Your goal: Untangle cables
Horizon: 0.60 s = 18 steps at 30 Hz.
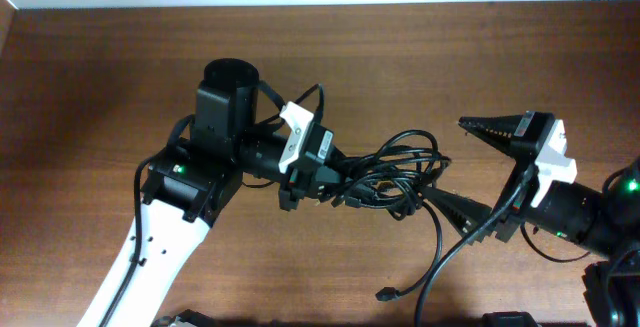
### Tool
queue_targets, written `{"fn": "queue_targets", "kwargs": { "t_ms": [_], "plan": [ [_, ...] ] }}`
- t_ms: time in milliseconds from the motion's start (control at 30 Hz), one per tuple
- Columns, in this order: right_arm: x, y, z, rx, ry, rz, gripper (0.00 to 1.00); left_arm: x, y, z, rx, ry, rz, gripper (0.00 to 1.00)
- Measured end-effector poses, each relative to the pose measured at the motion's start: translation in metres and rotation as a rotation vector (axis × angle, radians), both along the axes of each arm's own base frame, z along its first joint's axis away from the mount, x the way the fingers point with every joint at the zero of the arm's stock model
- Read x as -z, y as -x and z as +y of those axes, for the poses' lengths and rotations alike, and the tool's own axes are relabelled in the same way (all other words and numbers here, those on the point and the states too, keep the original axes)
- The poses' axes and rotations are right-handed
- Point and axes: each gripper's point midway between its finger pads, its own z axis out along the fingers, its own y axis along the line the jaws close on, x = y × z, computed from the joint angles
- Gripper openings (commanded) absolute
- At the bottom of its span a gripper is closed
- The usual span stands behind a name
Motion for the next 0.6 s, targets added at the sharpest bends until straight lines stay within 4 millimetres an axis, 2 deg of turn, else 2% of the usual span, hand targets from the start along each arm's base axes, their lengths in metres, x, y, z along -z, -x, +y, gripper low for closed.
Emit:
{"fn": "queue_targets", "kwargs": {
  "t_ms": [233,367,500,600],
  "plan": [
    [-0.008,-0.005,-0.002,0.019,0.006,-0.054,0.99,0.009,-0.010,-0.003,-0.068,-0.043,0.006,0.00],
    [-0.012,-0.016,-0.009,0.089,0.023,-0.089,0.99,0.013,-0.016,-0.004,-0.106,-0.067,0.007,0.00],
    [-0.009,-0.032,-0.025,0.220,0.054,-0.092,0.99,0.014,-0.015,-0.003,-0.101,-0.060,-0.015,0.00],
    [-0.007,-0.030,-0.023,0.205,0.052,-0.081,0.99,0.010,-0.009,-0.002,-0.058,-0.032,-0.037,0.00]
  ]
}}
